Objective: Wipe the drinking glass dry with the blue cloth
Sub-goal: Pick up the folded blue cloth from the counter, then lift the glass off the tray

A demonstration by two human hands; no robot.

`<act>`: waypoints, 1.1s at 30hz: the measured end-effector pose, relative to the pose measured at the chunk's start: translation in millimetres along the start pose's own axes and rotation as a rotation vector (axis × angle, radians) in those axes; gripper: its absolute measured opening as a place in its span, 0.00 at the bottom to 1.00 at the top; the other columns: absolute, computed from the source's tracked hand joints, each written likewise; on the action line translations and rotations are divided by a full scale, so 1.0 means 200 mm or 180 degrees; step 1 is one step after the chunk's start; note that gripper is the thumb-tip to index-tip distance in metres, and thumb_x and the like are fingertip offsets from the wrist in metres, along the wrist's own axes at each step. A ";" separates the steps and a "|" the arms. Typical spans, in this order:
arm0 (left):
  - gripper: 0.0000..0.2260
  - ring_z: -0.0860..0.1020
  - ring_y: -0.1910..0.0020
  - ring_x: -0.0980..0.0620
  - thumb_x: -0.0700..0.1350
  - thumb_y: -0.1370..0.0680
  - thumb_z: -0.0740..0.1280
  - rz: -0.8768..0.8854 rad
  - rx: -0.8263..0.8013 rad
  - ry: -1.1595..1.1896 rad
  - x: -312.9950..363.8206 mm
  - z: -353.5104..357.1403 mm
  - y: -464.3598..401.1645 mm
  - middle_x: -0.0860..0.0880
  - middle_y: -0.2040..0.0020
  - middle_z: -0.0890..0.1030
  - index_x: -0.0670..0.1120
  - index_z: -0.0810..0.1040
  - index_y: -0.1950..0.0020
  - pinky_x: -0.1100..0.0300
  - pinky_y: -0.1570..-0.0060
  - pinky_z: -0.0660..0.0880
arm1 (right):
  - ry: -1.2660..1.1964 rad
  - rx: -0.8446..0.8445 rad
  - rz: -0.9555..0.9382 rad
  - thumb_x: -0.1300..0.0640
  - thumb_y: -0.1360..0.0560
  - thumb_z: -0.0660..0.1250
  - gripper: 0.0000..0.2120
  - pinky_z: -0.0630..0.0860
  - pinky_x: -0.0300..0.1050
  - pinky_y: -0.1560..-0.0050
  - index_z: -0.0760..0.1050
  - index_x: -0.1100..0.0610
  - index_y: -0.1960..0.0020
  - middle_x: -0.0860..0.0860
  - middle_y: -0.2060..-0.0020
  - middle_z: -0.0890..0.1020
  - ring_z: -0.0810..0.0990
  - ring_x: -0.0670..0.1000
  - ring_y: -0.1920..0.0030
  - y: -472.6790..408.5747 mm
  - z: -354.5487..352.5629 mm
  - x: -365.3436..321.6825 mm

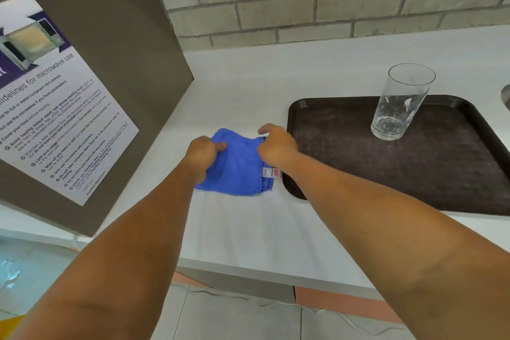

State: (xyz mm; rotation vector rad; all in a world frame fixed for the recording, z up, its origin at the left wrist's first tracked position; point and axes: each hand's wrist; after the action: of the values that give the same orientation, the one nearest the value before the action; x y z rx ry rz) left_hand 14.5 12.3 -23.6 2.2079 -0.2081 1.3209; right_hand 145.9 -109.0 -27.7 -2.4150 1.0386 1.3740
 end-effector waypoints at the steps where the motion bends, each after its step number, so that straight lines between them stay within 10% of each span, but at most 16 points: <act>1: 0.10 0.80 0.46 0.42 0.43 0.22 0.66 -0.0173 -0.0260 0.0659 0.03 -0.01 0.02 0.42 0.44 0.82 0.40 0.78 0.43 0.50 0.46 0.76 | -0.0691 0.0031 0.0163 0.67 0.25 0.59 0.22 0.76 0.45 0.52 0.74 0.56 0.33 0.52 0.51 0.79 0.79 0.53 0.55 0.00 -0.03 -0.01; 9: 0.16 0.84 0.46 0.41 0.44 0.21 0.58 -0.0075 -0.1427 0.2841 0.21 0.09 0.16 0.40 0.43 0.84 0.39 0.78 0.38 0.45 0.45 0.76 | -0.3236 0.0117 0.0511 0.70 0.25 0.65 0.14 0.82 0.52 0.48 0.77 0.57 0.43 0.59 0.47 0.82 0.84 0.57 0.50 0.11 -0.32 -0.06; 14: 0.15 0.85 0.49 0.41 0.46 0.20 0.58 -0.0229 -0.1574 0.3300 0.26 0.29 0.21 0.41 0.46 0.85 0.41 0.79 0.40 0.46 0.51 0.79 | -0.2412 0.1202 0.0829 0.68 0.25 0.63 0.09 0.78 0.41 0.68 0.79 0.58 0.51 0.56 0.56 0.83 0.80 0.50 0.65 0.28 -0.49 0.26; 19: 0.19 0.81 0.40 0.40 0.46 0.20 0.58 -0.0297 -0.1823 0.3246 0.34 0.47 0.25 0.40 0.38 0.82 0.42 0.76 0.32 0.43 0.43 0.76 | -0.2044 0.2671 0.1313 0.63 0.30 0.70 0.15 0.75 0.47 0.60 0.70 0.52 0.49 0.57 0.45 0.78 0.78 0.53 0.59 0.36 -0.70 0.61; 25: 0.16 0.85 0.51 0.37 0.45 0.20 0.59 -0.0269 -0.1884 0.3229 0.42 0.65 0.29 0.37 0.48 0.85 0.39 0.83 0.44 0.43 0.57 0.81 | -0.1630 0.1884 0.0605 0.62 0.35 0.81 0.52 0.69 0.49 0.34 0.54 0.52 0.20 0.54 0.22 0.63 0.68 0.57 0.27 0.20 -1.00 0.63; 33: 0.16 0.80 0.43 0.41 0.45 0.20 0.61 -0.0204 -0.1751 0.3136 0.44 0.75 0.29 0.41 0.44 0.83 0.42 0.77 0.35 0.46 0.37 0.73 | -0.1607 0.0953 0.0132 0.67 0.36 0.80 0.33 0.75 0.42 0.49 0.67 0.49 0.40 0.52 0.40 0.78 0.79 0.53 0.42 0.06 -1.14 0.66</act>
State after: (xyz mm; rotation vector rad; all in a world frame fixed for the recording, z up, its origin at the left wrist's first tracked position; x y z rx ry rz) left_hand 150.6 -104.1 18.5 0.9557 -0.0957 1.8641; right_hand 339.2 -288.4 -4.8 -1.7190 1.0633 1.5911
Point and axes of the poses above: each hand's wrist, its own y-axis away from the middle knuckle, its own z-axis out of the palm, x = y × z
